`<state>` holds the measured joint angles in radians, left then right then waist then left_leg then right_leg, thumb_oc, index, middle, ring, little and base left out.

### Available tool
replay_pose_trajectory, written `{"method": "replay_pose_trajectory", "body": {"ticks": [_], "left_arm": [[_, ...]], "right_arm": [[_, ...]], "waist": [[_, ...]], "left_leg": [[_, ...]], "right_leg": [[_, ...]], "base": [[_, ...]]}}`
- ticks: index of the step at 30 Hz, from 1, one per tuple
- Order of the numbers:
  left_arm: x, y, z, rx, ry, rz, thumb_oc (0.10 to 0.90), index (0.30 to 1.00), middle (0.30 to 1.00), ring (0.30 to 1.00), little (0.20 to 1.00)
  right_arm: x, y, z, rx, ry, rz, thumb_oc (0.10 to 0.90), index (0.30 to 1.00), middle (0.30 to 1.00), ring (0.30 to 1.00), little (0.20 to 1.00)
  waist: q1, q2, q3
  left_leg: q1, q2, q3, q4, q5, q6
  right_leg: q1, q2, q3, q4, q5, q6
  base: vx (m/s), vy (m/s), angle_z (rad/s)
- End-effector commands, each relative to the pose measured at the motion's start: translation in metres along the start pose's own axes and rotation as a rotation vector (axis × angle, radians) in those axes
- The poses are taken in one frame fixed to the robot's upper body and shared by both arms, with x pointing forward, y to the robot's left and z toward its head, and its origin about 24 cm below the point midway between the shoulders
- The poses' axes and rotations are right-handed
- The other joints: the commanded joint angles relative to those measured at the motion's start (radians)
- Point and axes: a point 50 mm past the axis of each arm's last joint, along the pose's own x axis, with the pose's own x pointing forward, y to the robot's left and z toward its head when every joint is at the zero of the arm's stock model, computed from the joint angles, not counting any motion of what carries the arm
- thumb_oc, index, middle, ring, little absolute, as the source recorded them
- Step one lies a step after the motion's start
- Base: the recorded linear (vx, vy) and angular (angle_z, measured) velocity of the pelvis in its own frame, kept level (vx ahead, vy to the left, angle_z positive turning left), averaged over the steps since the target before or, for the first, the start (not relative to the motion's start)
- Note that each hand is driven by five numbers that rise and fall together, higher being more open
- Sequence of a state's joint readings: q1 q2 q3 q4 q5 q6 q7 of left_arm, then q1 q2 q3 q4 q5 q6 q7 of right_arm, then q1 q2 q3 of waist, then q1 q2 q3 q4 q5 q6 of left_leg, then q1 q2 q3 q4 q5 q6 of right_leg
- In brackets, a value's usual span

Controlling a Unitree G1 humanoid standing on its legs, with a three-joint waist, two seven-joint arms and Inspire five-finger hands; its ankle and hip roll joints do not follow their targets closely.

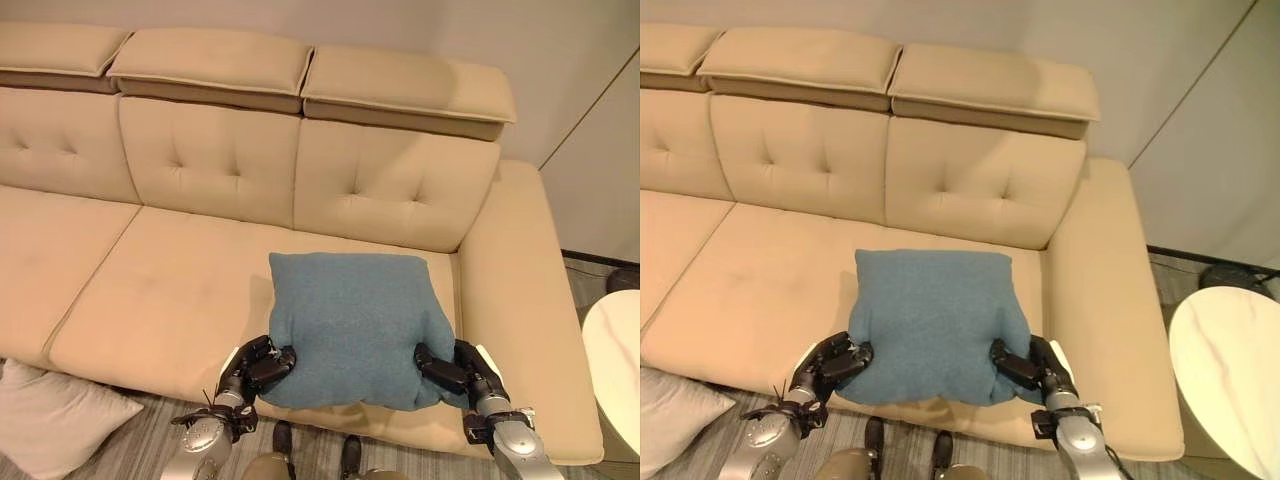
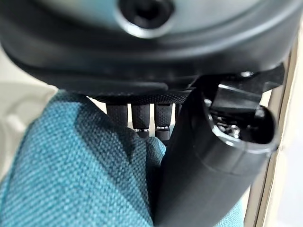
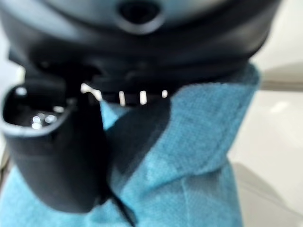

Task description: Pick up all the scattered cushions and arrange them neatly on the sofa.

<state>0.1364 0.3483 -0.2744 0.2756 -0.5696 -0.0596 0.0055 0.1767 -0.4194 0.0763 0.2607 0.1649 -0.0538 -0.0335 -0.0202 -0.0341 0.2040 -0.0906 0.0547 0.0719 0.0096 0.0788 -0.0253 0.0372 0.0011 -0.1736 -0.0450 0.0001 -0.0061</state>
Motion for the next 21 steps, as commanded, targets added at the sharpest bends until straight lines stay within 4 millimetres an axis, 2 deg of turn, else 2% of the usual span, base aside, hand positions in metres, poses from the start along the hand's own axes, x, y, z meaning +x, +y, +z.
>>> {"method": "replay_pose_trajectory", "body": {"ticks": [1, 3, 6, 9, 12, 15, 18, 19, 21], "left_arm": [[0.006, -0.038, 0.059, 0.05, -0.307, -0.24, 0.4, 0.3, 0.3, 0.3, 0.3], [0.006, -0.035, 0.06, 0.046, -0.308, -0.231, 0.4, 0.3, 0.3, 0.3, 0.3], [0.004, -0.03, 0.06, 0.049, -0.31, -0.214, 0.4, 0.3, 0.3, 0.3, 0.3], [0.003, -0.027, 0.061, 0.049, -0.314, -0.204, 0.4, 0.3, 0.3, 0.3, 0.3], [0.004, -0.026, 0.062, 0.039, -0.327, -0.194, 0.4, 0.3, 0.3, 0.3, 0.3], [0.004, -0.028, 0.071, 0.059, -0.37, -0.193, 0.4, 0.3, 0.3, 0.3, 0.3], [0.005, -0.035, 0.094, 0.075, -0.485, -0.18, 0.4, 0.3, 0.3, 0.3, 0.3], [0.005, -0.035, 0.094, 0.075, -0.485, -0.18, 0.4, 0.3, 0.3, 0.3, 0.3], [0.005, -0.04, 0.108, 0.097, -0.547, -0.187, 0.4, 0.3, 0.3, 0.3, 0.3]], "right_arm": [[0.009, 0.018, 0.083, 0.091, -0.418, 0.07, 0.4, 0.3, 0.3, 0.3, 0.3], [0.011, 0.023, 0.084, 0.092, -0.42, 0.085, 0.4, 0.3, 0.3, 0.3, 0.3], [0.012, 0.029, 0.088, 0.095, -0.433, 0.111, 0.4, 0.3, 0.3, 0.3, 0.3], [0.012, 0.032, 0.088, 0.104, -0.435, 0.12, 0.4, 0.3, 0.3, 0.3, 0.3], [0.012, 0.032, 0.089, 0.098, -0.435, 0.115, 0.4, 0.3, 0.3, 0.3, 0.3], [0.01, 0.031, 0.09, 0.092, -0.446, 0.102, 0.4, 0.3, 0.3, 0.3, 0.3], [0.008, 0.025, 0.11, 0.061, -0.544, 0.062, 0.4, 0.3, 0.3, 0.3, 0.3], [0.008, 0.025, 0.11, 0.061, -0.545, 0.062, 0.4, 0.3, 0.3, 0.3, 0.3], [0.007, 0.023, 0.12, 0.043, -0.592, 0.051, 0.4, 0.3, 0.3, 0.3, 0.3]], "waist": [[0.025, -0.043, -0.111], [0.034, -0.037, -0.106], [0.031, -0.025, -0.091], [0.026, -0.014, -0.08], [0.018, -0.001, -0.083], [0.015, -0.014, -0.084], [0.013, -0.003, -0.128], [0.013, -0.002, -0.127], [0.011, 0.003, -0.133]], "left_leg": [[0.007, -0.038, 0.033, 0.044, -0.089, 0.011], [0.029, -0.046, 0.05, 0.036, -0.102, 0.028], [0.062, -0.054, 0.064, 0.025, -0.112, 0.054], [0.081, -0.057, 0.062, 0.015, -0.12, 0.066], [0.117, -0.065, 0.051, -0.013, -0.134, 0.065], [0.128, -0.08, 0.042, -0.008, -0.145, 0.055], [0.151, -0.071, 0.037, -0.063, -0.133, 0.038], [0.152, -0.071, 0.036, -0.065, -0.132, 0.037], [0.158, -0.065, 0.033, -0.082, -0.127, 0.031]], "right_leg": [[0.011, -0.058, 0.014, 0.112, -0.077, 0.088], [-0.011, -0.073, 0.02, 0.176, -0.075, 0.109], [-0.072, -0.103, 0.026, 0.318, -0.024, 0.146], [-0.119, -0.11, 0.034, 0.391, -0.012, 0.157], [-0.15, -0.131, 0.016, 0.295, -0.013, 0.139], [-0.114, -0.135, 0.006, 0.154, 0.01, 0.14], [-0.057, -0.104, 0.0, 0.063, 0.012, 0.127], [-0.055, -0.103, -0.001, 0.061, 0.013, 0.127], [-0.043, -0.096, -0.005, 0.037, 0.012, 0.123]], "base": [[0.09, 0.167, -0.41], [0.06, 0.182, -0.45], [0.05, 0.158, -0.4], [0.05, 0.09, -0.13], [0.11, -0.002, 0.06], [0.12, -0.079, 0.04], [0.22, -0.142, 0.26], [0.12, -0.076, 0.13], [0.06, -0.054, -0.01]]}}
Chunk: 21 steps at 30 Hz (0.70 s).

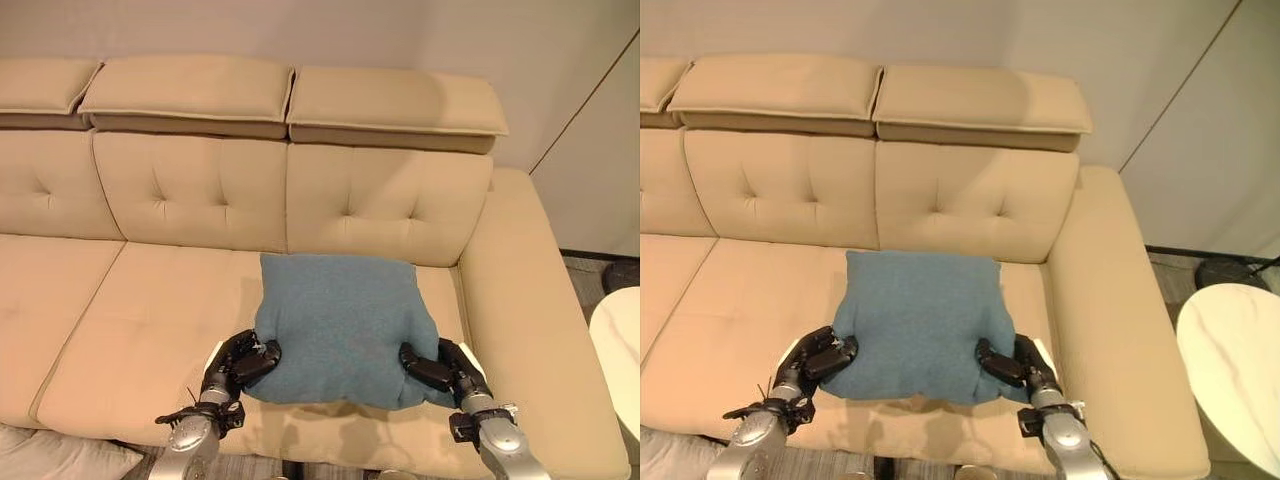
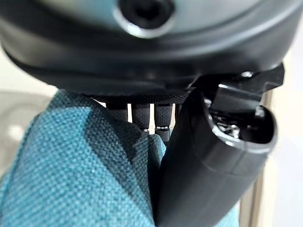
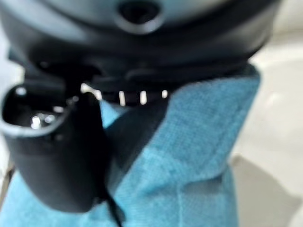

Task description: Pick up all the scattered cushions and arrange them neatly on the sofa.

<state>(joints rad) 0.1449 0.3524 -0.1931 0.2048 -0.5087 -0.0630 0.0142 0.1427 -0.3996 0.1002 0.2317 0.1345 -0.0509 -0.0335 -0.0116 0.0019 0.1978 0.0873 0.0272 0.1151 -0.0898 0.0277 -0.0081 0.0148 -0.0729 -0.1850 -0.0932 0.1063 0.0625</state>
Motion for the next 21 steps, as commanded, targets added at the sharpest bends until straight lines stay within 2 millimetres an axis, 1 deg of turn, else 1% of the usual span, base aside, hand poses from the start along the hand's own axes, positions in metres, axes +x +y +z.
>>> {"method": "replay_pose_trajectory", "body": {"ticks": [1, 3, 5, 6, 7, 9, 10, 11, 12, 13, 15, 18, 19, 20, 21], "left_arm": [[0.014, -0.05, 0.095, 0.049, -0.497, -0.224, 0.4, 0.3, 0.3, 0.3, 0.3], [0.014, -0.056, 0.11, 0.067, -0.568, -0.222, 0.4, 0.3, 0.3, 0.3, 0.3], [0.015, -0.063, 0.132, 0.097, -0.667, -0.219, 0.4, 0.3, 0.3, 0.3, 0.3], [0.015, -0.064, 0.132, 0.098, -0.669, -0.218, 0.4, 0.3, 0.3, 0.3, 0.3], [0.014, -0.072, 0.154, 0.127, -0.777, -0.205, 0.4, 0.3, 0.3, 0.3, 0.3], [0.015, -0.084, 0.179, 0.142, -0.889, -0.192, 0.4, 0.3, 0.3, 0.3, 0.3], [0.015, -0.085, 0.18, 0.143, -0.892, -0.191, 0.4, 0.3, 0.3, 0.3, 0.3], [0.016, -0.091, 0.191, 0.146, -0.94, -0.183, 0.4, 0.3, 0.3, 0.3, 0.3], [0.017, -0.1, 0.205, 0.144, -0.994, -0.185, 0.4, 0.3, 0.3, 0.3, 0.3], [0.018, -0.114, 0.225, 0.148, -1.073, -0.171, 0.4, 0.3, 0.3, 0.3, 0.3], [0.02, -0.13, 0.246, 0.164, -1.155, -0.148, 0.4, 0.3, 0.3, 0.3, 0.3], [0.023, -0.146, 0.27, 0.168, -1.228, -0.106, 0.4, 0.3, 0.3, 0.3, 0.3], [0.027, -0.152, 0.281, 0.177, -1.247, -0.08, 0.4, 0.3, 0.3, 0.3, 0.3], [0.037, -0.155, 0.297, 0.217, -1.244, -0.034, 0.4, 0.3, 0.3, 0.3, 0.3], [0.044, -0.155, 0.307, 0.249, -1.234, 0.0, 0.4, 0.3, 0.3, 0.3, 0.3]], "right_arm": [[0.006, 0.009, 0.112, 0.038, -0.567, 0.004, 0.4, 0.3, 0.3, 0.3, 0.3], [0.006, 0.009, 0.123, 0.018, -0.617, -0.014, 0.4, 0.3, 0.3, 0.3, 0.3], [0.007, 0.008, 0.138, -0.012, -0.685, -0.038, 0.4, 0.3, 0.3, 0.3, 0.3], [0.007, 0.008, 0.139, -0.012, -0.686, -0.039, 0.4, 0.3, 0.3, 0.3, 0.3], [0.007, 0.007, 0.16, -0.051, -0.783, -0.077, 0.4, 0.3, 0.3, 0.3, 0.3], [0.008, 0.009, 0.186, -0.093, -0.89, -0.12, 0.4, 0.3, 0.3, 0.3, 0.3], [0.009, 0.009, 0.187, -0.094, -0.893, -0.123, 0.4, 0.3, 0.3, 0.3, 0.3], [0.009, 0.01, 0.2, -0.114, -0.945, -0.145, 0.4, 0.3, 0.3, 0.3, 0.3], [0.009, 0.01, 0.218, -0.152, -1.015, -0.192, 0.4, 0.3, 0.3, 0.3, 0.3], [0.009, 0.013, 0.241, -0.2, -1.111, -0.262, 0.4, 0.3, 0.3, 0.3, 0.3], [0.011, 0.013, 0.267, -0.27, -1.202, -0.352, 0.4, 0.3, 0.3, 0.3, 0.3], [0.013, 0.011, 0.298, -0.361, -1.292, -0.472, 0.4, 0.3, 0.3, 0.3, 0.3], [0.017, 0.009, 0.312, -0.38, -1.314, -0.523, 0.4, 0.3, 0.3, 0.3, 0.3], [0.024, 0.006, 0.333, -0.392, -1.318, -0.573, 0.4, 0.3, 0.3, 0.3, 0.3], [0.027, 0.004, 0.344, -0.393, -1.315, -0.601, 0.4, 0.3, 0.3, 0.3, 0.3]], "waist": [[0.002, -0.03, -0.128], [0.0, -0.025, -0.132], [0.0, -0.023, -0.139], [-0.001, -0.023, -0.137], [0.0, -0.021, -0.14], [0.0, -0.017, -0.132], [-0.001, -0.016, -0.13], [0.001, -0.015, -0.123], [0.002, -0.013, -0.11], [0.003, -0.009, -0.087], [0.005, -0.004, -0.059], [0.003, 0.001, -0.024], [0.002, 0.001, -0.018], [0.002, -0.002, -0.016], [0.003, -0.002, -0.017]], "left_leg": [[-0.02, -0.035, -0.013, 0.014, -0.074, 0.01], [-0.02, -0.029, -0.015, 0.007, -0.072, 0.005], [-0.021, -0.025, -0.017, 0.003, -0.074, 0.0], [-0.021, -0.025, -0.018, 0.003, -0.074, 0.0], [-0.026, -0.022, -0.022, 0.003, -0.073, -0.005], [-0.039, -0.019, -0.021, 0.003, -0.068, -0.009], [-0.04, -0.019, -0.022, 0.003, -0.067, -0.009], [-0.05, -0.018, -0.023, 0.003, -0.062, -0.011], [-0.072, -0.017, -0.027, 0.003, -0.056, -0.012], [-0.112, -0.017, -0.035, 0.003, -0.042, -0.013], [-0.176, -0.016, -0.046, 0.003, -0.018, -0.015], [-0.267, -0.021, -0.061, 0.003, 0.014, -0.019], [-0.315, -0.025, -0.062, 0.003, 0.029, -0.021], [-0.386, -0.031, -0.065, 0.003, 0.051, -0.026], [-0.418, -0.032, -0.064, 0.003, 0.057, -0.03]], "right_leg": [[-0.015, -0.018, 0.003, 0.072, -0.094, 0.053], [-0.004, -0.014, -0.003, 0.053, -0.095, 0.051], [0.007, -0.01, -0.006, 0.033, -0.096, 0.051], [0.007, -0.01, -0.006, 0.032, -0.095, 0.051], [0.011, -0.006, -0.006, 0.017, -0.095, 0.05], [0.002, -0.005, -0.011, 0.011, -0.095, 0.05], [0.001, -0.005, -0.011, 0.012, -0.095, 0.05], [-0.006, -0.005, -0.012, 0.011, -0.093, 0.05], [-0.022, -0.005, -0.013, 0.01, -0.09, 0.051], [-0.06, -0.007, -0.012, 0.011, -0.082, 0.05], [-0.119, -0.009, -0.015, 0.014, -0.07, 0.048], [-0.213, -0.012, -0.008, 0.024, -0.046, 0.045], [-0.263, -0.014, -0.005, 0.035, -0.033, 0.045], [-0.327, -0.016, 0.003, 0.035, -0.012, 0.046], [-0.356, -0.015, 0.005, 0.03, -0.002, 0.048]], "base": [[0.05, -0.05, -0.07], [0.05, -0.054, -0.04], [0.04, -0.042, 0.02], [0.02, -0.037, 0.04], [0.0, -0.033, 0.07], [-0.04, -0.026, 0.04], [-0.06, -0.015, -0.01], [-0.12, -0.016, 0.01], [-0.27, -0.022, 0.02], [-0.33, -0.02, 0.06], [-0.29, -0.013, 0.1], [-0.25, 0.001, 0.23], [-0.31, -0.005, 0.31], [-0.25, 0.002, 0.17], [-0.2, -0.004, 0.05]]}}
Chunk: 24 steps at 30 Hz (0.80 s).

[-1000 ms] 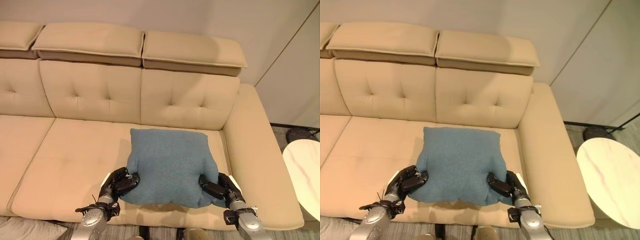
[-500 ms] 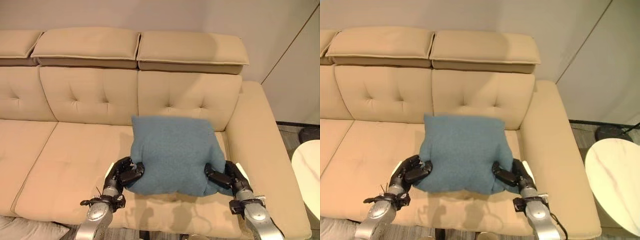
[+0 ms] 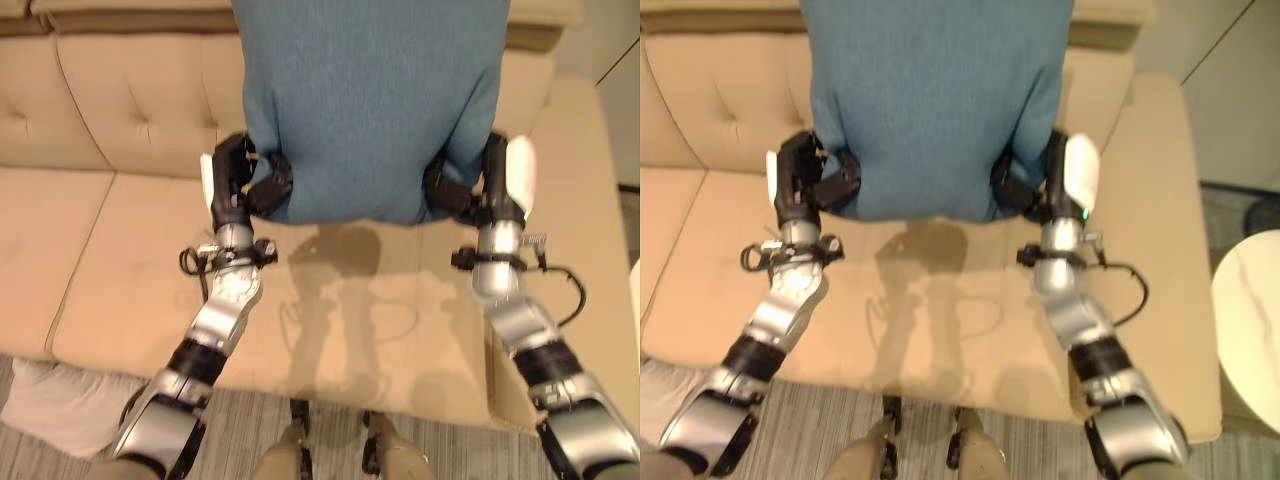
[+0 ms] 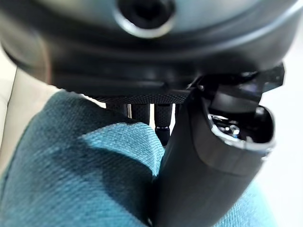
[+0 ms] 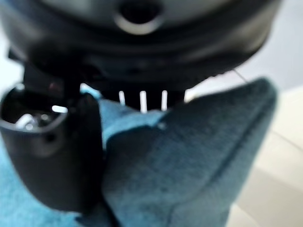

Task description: Pick up all the scattered cushions and arrange them neatly on the sofa.

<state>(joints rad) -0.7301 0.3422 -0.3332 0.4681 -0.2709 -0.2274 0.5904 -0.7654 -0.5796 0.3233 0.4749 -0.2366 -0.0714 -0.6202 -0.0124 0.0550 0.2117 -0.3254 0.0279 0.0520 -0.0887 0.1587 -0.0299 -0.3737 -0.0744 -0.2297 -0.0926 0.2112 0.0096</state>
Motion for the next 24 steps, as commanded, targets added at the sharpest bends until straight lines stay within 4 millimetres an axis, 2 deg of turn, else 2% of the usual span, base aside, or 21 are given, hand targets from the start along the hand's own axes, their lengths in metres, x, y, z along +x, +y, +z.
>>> {"method": "replay_pose_trajectory", "body": {"ticks": [1, 2, 3, 4, 7, 8, 9, 11, 13, 15, 20, 24], "left_arm": [[0.036, -0.053, 0.106, -0.011, -0.444, -0.176, 0.4, 0.3, 0.3, 0.3, 0.3], [0.045, -0.052, 0.11, 0.031, -0.445, -0.167, 0.4, 0.3, 0.3, 0.3, 0.3], [0.046, -0.051, 0.111, 0.03, -0.448, -0.166, 0.4, 0.3, 0.3, 0.3, 0.3], [0.063, -0.049, 0.123, 0.142, -0.469, -0.163, 0.4, 0.3, 0.3, 0.3, 0.3], [0.074, -0.049, 0.135, 0.204, -0.484, -0.163, 0.4, 0.3, 0.3, 0.3, 0.3], [0.083, -0.046, 0.139, 0.247, -0.466, -0.163, 0.8, 0.9, 0.9, 0.9, 0.9], [0.087, -0.04, 0.14, 0.247, -0.456, -0.149, 0.8, 0.9, 0.9, 0.9, 0.9], [0.084, -0.039, 0.134, 0.224, -0.439, -0.165, 0.8, 0.9, 0.9, 0.9, 0.9], [0.077, -0.036, 0.117, 0.217, -0.405, -0.18, 0.8, 0.9, 0.9, 0.9, 0.9], [0.065, -0.029, 0.08, 0.221, -0.303, -0.184, 0.8, 0.9, 0.9, 0.9, 0.9], [0.057, -0.016, 0.056, 0.243, -0.237, -0.171, 0.8, 0.9, 0.9, 0.9, 0.9], [0.051, 0.001, 0.043, 0.24, -0.208, -0.141, 0.8, 0.9, 0.9, 0.9, 0.9]], "right_arm": [[0.044, -0.013, 0.105, 0.153, -0.406, -0.162, 0.4, 0.3, 0.3, 0.3, 0.3], [0.052, -0.013, 0.109, 0.149, -0.399, -0.166, 0.4, 0.3, 0.3, 0.3, 0.3], [0.053, -0.013, 0.109, 0.149, -0.401, -0.168, 0.4, 0.3, 0.3, 0.3, 0.3], [0.068, -0.017, 0.117, 0.129, -0.397, -0.178, 0.4, 0.3, 0.3, 0.3, 0.3], [0.08, -0.022, 0.125, 0.13, -0.385, -0.196, 0.4, 0.3, 0.3, 0.3, 0.3], [0.087, -0.023, 0.128, 0.121, -0.37, -0.189, 0.695, 0.742, 0.742, 0.742, 0.742], [0.089, -0.023, 0.129, 0.138, -0.359, -0.174, 0.8, 0.9, 0.9, 0.9, 0.9], [0.086, -0.019, 0.125, 0.146, -0.348, -0.139, 0.8, 0.9, 0.9, 0.9, 0.9], [0.077, -0.009, 0.118, 0.18, -0.327, -0.095, 0.8, 0.9, 0.9, 0.9, 0.9], [0.058, 0.006, 0.098, 0.205, -0.277, -0.039, 0.8, 0.9, 0.9, 0.9, 0.9], [0.037, 0.02, 0.079, 0.229, -0.228, 0.032, 0.8, 0.9, 0.9, 0.9, 0.9], [0.028, 0.019, 0.065, 0.242, -0.193, 0.048, 0.8, 0.9, 0.9, 0.9, 0.9]], "waist": [[0.003, -0.059, -0.035], [0.001, -0.058, -0.037], [0.001, -0.058, -0.038], [-0.005, -0.056, -0.035], [-0.009, -0.051, -0.036], [-0.011, -0.047, -0.034], [-0.013, -0.041, -0.031], [-0.01, -0.041, -0.033], [-0.01, -0.043, -0.032], [-0.014, -0.049, -0.04], [-0.016, -0.055, -0.053], [-0.013, -0.056, -0.061]], "left_leg": [[-0.062, -0.031, 0.004, 0.001, -0.062, -0.015], [-0.092, -0.03, 0.008, 0.001, -0.056, -0.02], [-0.096, -0.03, 0.008, 0.001, -0.055, -0.02], [-0.153, -0.028, 0.012, 0.001, -0.044, -0.026], [-0.215, -0.024, 0.013, 0.001, -0.029, -0.03], [-0.261, -0.023, 0.008, 0.001, -0.016, -0.032], [-0.3, -0.025, 0.005, 0.001, -0.008, -0.031], [-0.326, -0.027, -0.001, 0.001, -0.008, -0.029], [-0.338, -0.03, -0.003, 0.001, -0.009, -0.028], [-0.345, -0.036, -0.01, 0.001, -0.011, -0.031], [-0.345, -0.04, -0.016, 0.001, -0.016, -0.035], [-0.343, -0.04, -0.018, 0.001, -0.019, -0.037]], "right_leg": [[-0.014, -0.014, 0.055, 0.015, -0.087, 0.106], [-0.041, -0.015, 0.058, 0.012, -0.078, 0.109], [-0.046, -0.015, 0.058, 0.012, -0.078, 0.109], [-0.104, -0.019, 0.066, 0.005, -0.06, 0.118], [-0.172, -0.02, 0.073, 0.005, -0.045, 0.122], [-0.221, -0.021, 0.082, 0.005, -0.033, 0.123], [-0.265, -0.022, 0.083, 0.005, -0.024, 0.125], [-0.293, -0.023, 0.082, 0.005, -0.024, 0.123], [-0.307, -0.021, 0.081, 0.005, -0.024, 0.122], [-0.317, -0.023, 0.078, 0.005, -0.023, 0.121], [-0.32, -0.028, 0.073, 0.005, -0.021, 0.124], [-0.318, -0.032, 0.07, 0.005, -0.023, 0.125]], "base": [[-0.1, 0.002, -0.07], [-0.07, -0.001, -0.04], [-0.07, 0.026, -0.05], [-0.07, 0.041, -0.11], [-0.04, 0.029, -0.19], [-0.04, 0.045, -0.18], [-0.03, 0.047, -0.05], [0.0, 0.018, 0.24], [0.02, -0.017, -0.25], [0.02, -0.025, -0.13], [0.0, -0.013, 0.07], [0.0, -0.003, 0.0]]}}
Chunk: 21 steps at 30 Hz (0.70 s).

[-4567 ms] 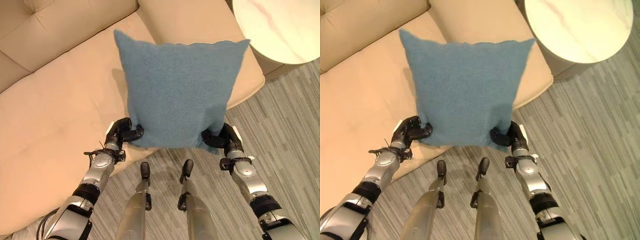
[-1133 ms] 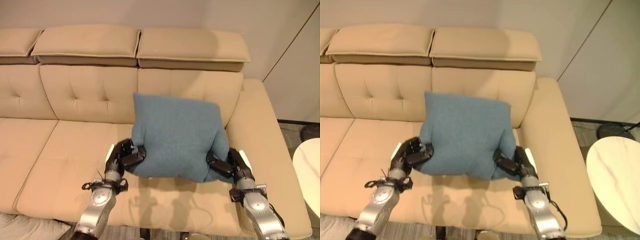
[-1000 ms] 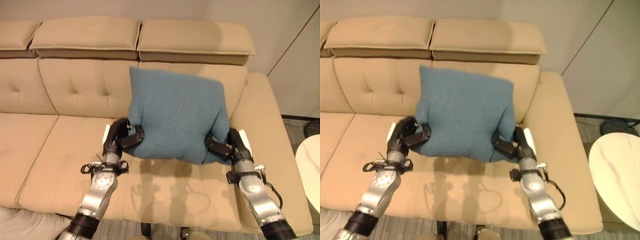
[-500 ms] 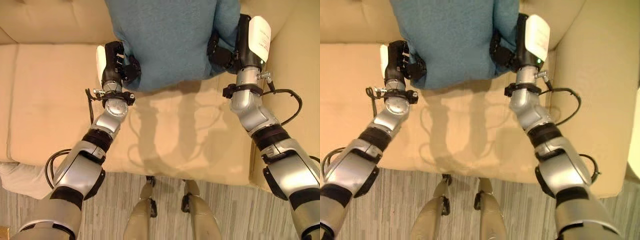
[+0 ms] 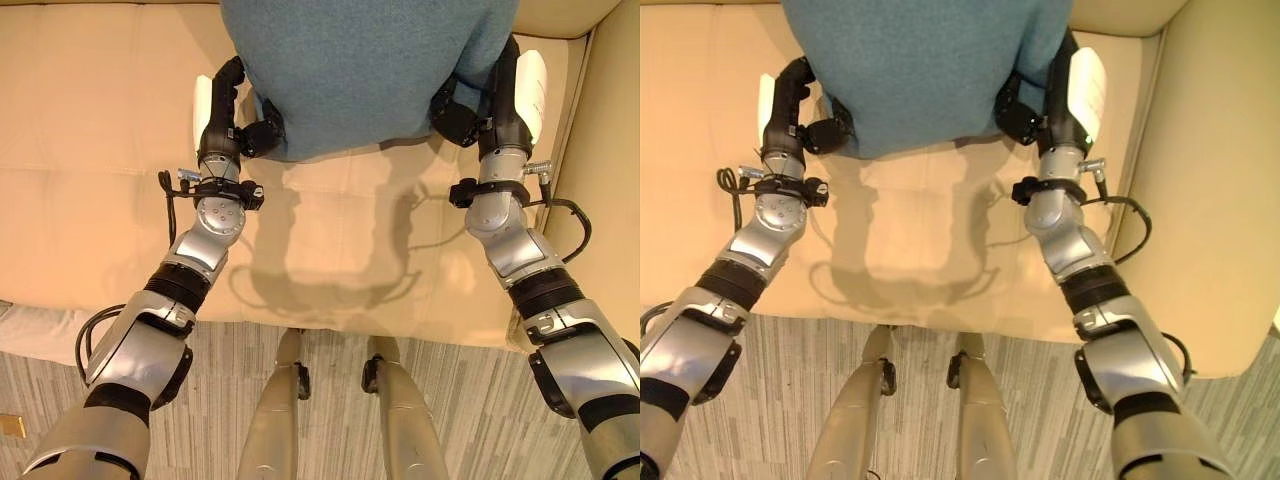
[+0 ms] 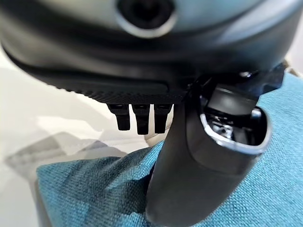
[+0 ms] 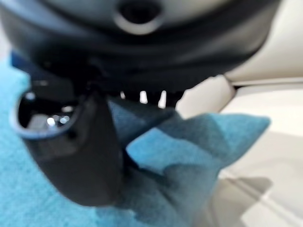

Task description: Pick up all the scattered cushions and arrange them neatly on the sofa.

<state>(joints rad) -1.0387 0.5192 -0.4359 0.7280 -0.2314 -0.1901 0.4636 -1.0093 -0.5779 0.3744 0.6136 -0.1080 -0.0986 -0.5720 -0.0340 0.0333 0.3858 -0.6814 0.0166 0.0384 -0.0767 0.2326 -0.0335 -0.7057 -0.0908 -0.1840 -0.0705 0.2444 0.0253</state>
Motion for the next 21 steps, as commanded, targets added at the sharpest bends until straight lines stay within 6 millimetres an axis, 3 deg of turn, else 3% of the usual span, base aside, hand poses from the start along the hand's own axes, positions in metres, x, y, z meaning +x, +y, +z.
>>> {"method": "replay_pose_trajectory", "body": {"ticks": [1, 7, 10, 13, 18, 21], "left_arm": [[-0.013, -0.021, 0.007, -0.058, -0.101, -0.051, 0.8, 0.9, 0.9, 0.9, 0.9], [-0.034, 0.003, -0.026, -0.11, -0.011, 0.013, 0.8, 0.9, 0.9, 0.9, 0.9], [-0.046, 0.01, -0.043, -0.127, 0.053, 0.046, 0.8, 0.9, 0.9, 0.9, 0.9], [-0.052, 0.016, -0.054, -0.157, 0.097, 0.077, 0.8, 0.9, 0.9, 0.9, 0.9], [-0.053, 0.019, -0.055, -0.188, 0.1, 0.106, 0.8, 0.9, 0.9, 0.9, 0.9], [-0.071, 0.028, -0.066, -0.239, 0.12, 0.145, 0.8, 0.9, 0.9, 0.9, 0.9]], "right_arm": [[-0.022, 0.032, 0.026, 0.137, -0.143, 0.083, 0.8, 0.9, 0.9, 0.9, 0.9], [-0.035, 0.009, -0.007, 0.22, -0.016, 0.005, 0.8, 0.9, 0.9, 0.9, 0.9], [-0.045, 0.007, -0.019, 0.274, 0.047, -0.02, 0.8, 0.9, 0.9, 0.9, 0.9], [-0.051, 0.017, -0.021, 0.298, 0.078, 0.004, 0.8, 0.9, 0.9, 0.9, 0.9], [-0.051, 0.028, -0.014, 0.331, 0.075, 0.025, 0.8, 0.9, 0.9, 0.9, 0.9], [-0.056, 0.04, -0.007, 0.363, 0.069, 0.083, 0.8, 0.9, 0.9, 0.9, 0.9]], "waist": [[0.009, -0.034, -0.236], [0.015, -0.038, -0.246], [0.016, -0.041, -0.251], [0.022, -0.038, -0.257], [0.032, -0.032, -0.256], [0.054, -0.02, -0.253]], "left_leg": [[0.013, -0.029, -0.005, -0.011, -0.093, -0.033], [0.02, -0.031, -0.005, -0.011, -0.097, -0.039], [0.023, -0.03, -0.004, -0.011, -0.099, -0.041], [0.021, -0.03, -0.004, -0.011, -0.096, -0.042], [0.02, -0.03, -0.005, -0.011, -0.094, -0.044], [0.026, -0.029, -0.008, -0.011, -0.092, -0.045]], "right_leg": [[0.014, -0.015, 0.024, -0.017, -0.056, 0.109], [0.025, -0.023, 0.015, -0.017, -0.057, 0.111], [0.026, -0.026, 0.013, -0.017, -0.056, 0.111], [0.025, -0.029, 0.014, -0.017, -0.056, 0.11], [0.025, -0.03, 0.013, -0.017, -0.058, 0.108], [0.031, -0.031, 0.009, -0.017, -0.06, 0.105]], "base": [[-0.01, 0.001, -0.04], [0.0, 0.0, 0.0], [0.0, 0.0, 0.0], [0.0, 0.0, 0.0], [0.0, 0.0, 0.0], [0.0, 0.0, 0.0]]}}
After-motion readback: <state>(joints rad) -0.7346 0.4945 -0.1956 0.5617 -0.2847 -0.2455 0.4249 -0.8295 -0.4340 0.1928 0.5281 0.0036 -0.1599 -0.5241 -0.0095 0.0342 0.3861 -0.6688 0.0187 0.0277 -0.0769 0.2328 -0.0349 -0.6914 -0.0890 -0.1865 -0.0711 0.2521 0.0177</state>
